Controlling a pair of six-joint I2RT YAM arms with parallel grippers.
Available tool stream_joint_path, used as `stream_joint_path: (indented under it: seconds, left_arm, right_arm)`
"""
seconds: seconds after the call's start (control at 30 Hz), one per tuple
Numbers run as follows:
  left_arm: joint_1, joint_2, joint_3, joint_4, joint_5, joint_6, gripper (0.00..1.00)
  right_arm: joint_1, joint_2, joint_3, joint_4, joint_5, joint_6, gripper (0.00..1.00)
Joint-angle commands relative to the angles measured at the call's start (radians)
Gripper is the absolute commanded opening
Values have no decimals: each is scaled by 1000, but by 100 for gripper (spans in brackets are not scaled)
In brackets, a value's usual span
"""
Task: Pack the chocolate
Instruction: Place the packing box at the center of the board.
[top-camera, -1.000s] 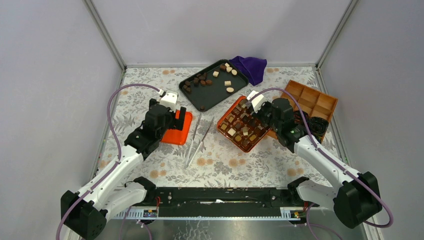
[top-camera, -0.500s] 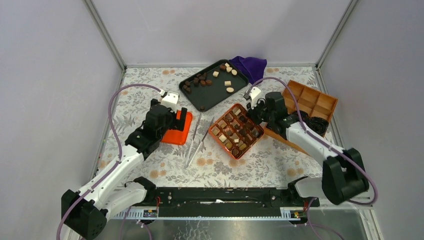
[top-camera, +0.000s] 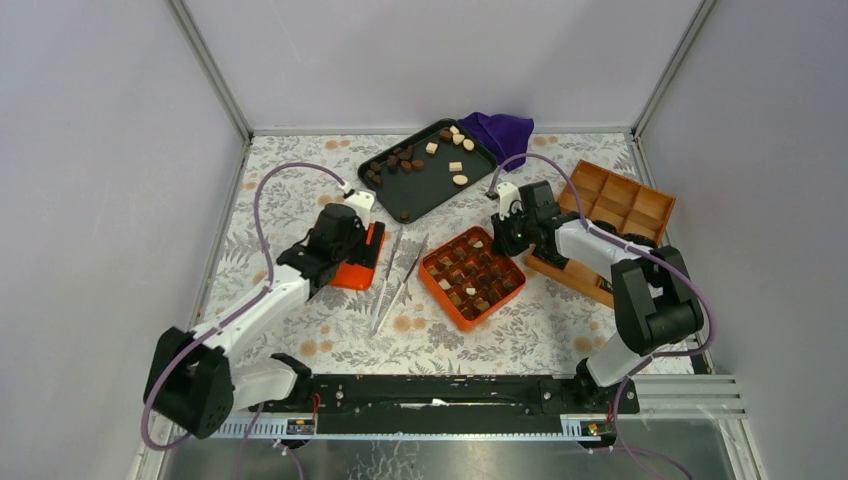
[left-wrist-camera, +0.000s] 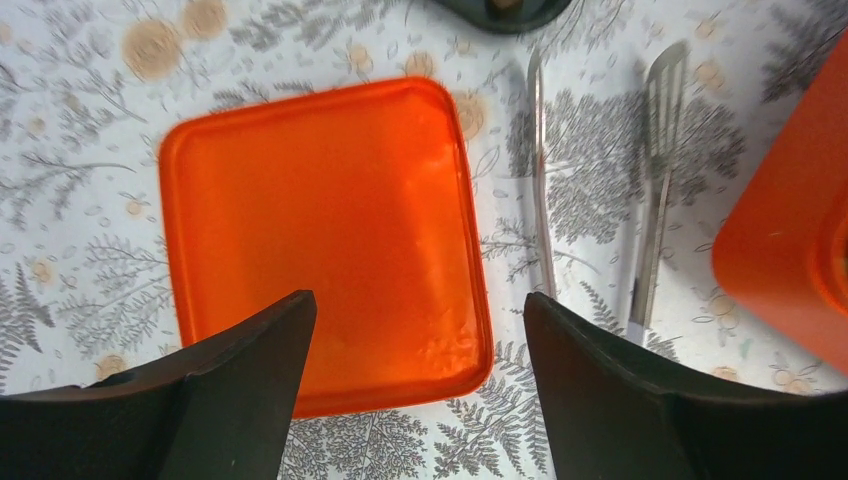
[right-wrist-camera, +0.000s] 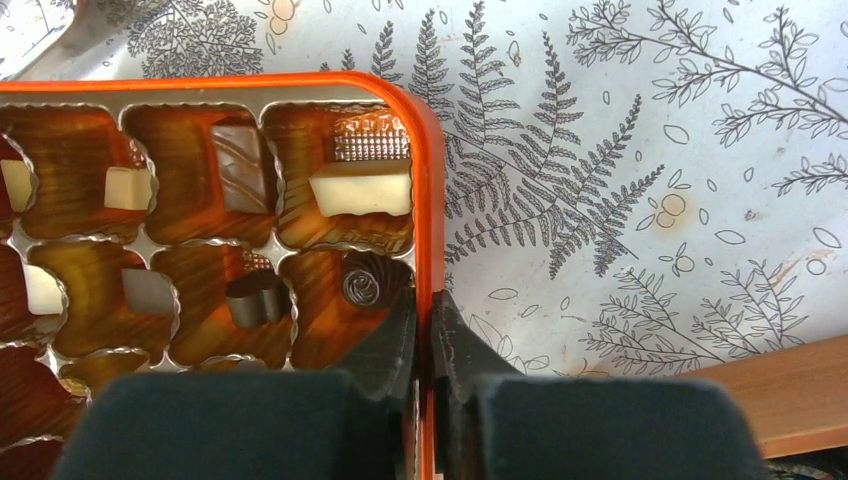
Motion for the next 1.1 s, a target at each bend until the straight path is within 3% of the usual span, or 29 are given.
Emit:
stream_joint_path:
  seconds: [0.0, 0.3, 0.43, 0.67, 0.87, 1.07]
  left_arm:
    - [13, 110, 43, 1, 15, -25, 82]
    - [13, 349, 163, -119, 67, -65, 75]
    - [13, 445, 198, -138, 81, -87, 65]
    - [13, 606, 272, -207, 41, -109, 39]
    - [13, 635, 287, -227, 48, -110, 0]
    - [13, 526, 283, -226, 22, -97, 0]
  right_arm:
    - [-8, 25, 84, -30, -65, 48, 16]
    - [-10, -8, 125, -99, -113, -13, 38]
    - [-26, -91, 115, -95, -152, -53, 49]
    - [-33, -170, 76, -47, -196, -60, 49]
    - [-34, -174, 77, -50, -230, -69, 49]
    - [-38, -258, 9, 29, -327, -106, 51]
